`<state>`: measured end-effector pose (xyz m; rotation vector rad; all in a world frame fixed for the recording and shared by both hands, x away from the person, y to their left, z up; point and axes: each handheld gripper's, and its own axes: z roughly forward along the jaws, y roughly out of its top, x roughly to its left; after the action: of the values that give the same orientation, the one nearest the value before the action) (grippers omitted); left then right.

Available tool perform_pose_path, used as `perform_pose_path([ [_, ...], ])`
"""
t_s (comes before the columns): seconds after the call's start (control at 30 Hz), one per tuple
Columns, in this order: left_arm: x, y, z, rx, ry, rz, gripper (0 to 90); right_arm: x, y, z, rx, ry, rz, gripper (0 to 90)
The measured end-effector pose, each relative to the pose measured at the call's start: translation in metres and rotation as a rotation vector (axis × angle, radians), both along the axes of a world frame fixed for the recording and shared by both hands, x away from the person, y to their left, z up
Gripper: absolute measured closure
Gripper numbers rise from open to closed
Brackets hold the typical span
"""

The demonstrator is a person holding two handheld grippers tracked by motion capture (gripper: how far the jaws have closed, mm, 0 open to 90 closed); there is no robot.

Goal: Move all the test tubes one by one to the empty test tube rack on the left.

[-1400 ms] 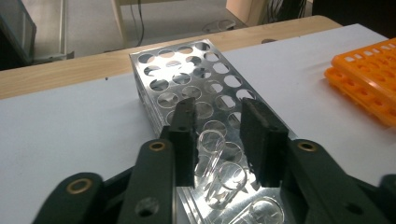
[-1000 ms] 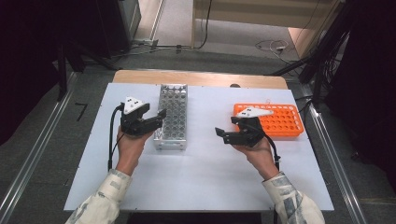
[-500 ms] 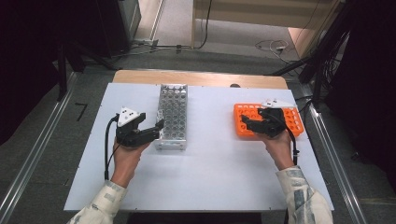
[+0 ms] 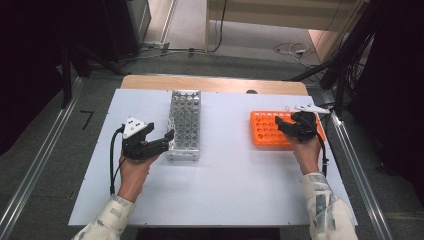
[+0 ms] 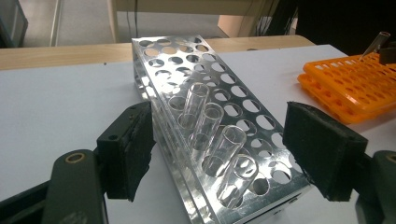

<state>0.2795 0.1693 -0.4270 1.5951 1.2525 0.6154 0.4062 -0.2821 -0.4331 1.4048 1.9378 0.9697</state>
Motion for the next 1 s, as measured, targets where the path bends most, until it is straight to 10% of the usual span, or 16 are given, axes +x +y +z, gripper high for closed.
perform_pose_path([
  [1.0, 0.001, -0.001, -0.002, 0.005, 0.017, -0.009, 24.8, 0.034, 0.001, -0.021, -0.067, 0.021, -0.063, 72.7],
])
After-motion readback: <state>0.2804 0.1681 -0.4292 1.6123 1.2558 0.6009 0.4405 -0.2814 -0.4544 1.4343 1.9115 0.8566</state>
